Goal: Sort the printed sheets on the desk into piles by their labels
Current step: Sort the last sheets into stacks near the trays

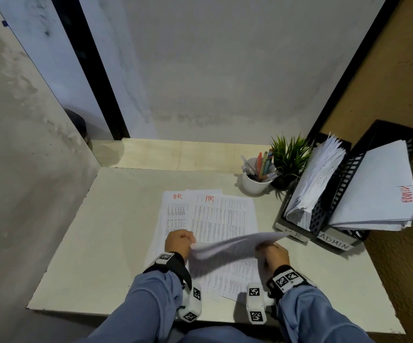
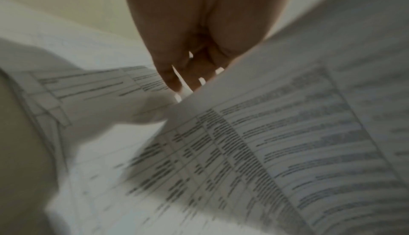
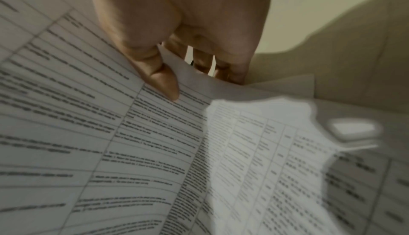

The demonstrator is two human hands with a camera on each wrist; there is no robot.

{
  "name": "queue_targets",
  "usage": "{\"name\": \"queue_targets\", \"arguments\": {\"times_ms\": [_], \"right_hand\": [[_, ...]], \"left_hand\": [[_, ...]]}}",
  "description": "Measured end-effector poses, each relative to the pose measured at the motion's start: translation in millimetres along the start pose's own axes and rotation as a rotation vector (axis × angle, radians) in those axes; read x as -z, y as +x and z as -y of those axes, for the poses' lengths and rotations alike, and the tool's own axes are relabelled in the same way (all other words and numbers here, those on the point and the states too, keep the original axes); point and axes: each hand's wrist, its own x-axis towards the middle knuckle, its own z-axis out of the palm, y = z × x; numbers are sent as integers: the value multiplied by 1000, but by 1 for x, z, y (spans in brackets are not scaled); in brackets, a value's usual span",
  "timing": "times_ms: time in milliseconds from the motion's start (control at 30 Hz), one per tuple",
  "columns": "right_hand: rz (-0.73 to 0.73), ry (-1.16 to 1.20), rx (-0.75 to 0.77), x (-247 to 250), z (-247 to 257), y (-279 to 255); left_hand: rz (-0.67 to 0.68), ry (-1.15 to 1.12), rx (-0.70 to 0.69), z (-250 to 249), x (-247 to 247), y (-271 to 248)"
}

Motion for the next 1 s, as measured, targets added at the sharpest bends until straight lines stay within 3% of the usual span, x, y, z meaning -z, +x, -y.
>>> {"name": "queue_targets", "arguments": {"times_ms": [67,133,300,567,800,900,1000], "right_hand": [[-2,-3,-19,4,4,-4],[32,-58,-9,6,3,-5],[16,106,0,4,-1,-8],[18,148,-31,5,-2,-12],[-40,128,-81,19,2,-13],[-53,148,-99,23,4,-9],[-22,201,-86,17,4,-9]], "left_hand": [[-145,200,-13,0,4,5],[-188,262,34,1,5,9],[-97,268,125,0,-4,13],[88,264,103,4,-7,16],[-118,123,-54,6,21,15],[-107,83,-69,8,33,22],[7,24,-81,4,34,18]]}}
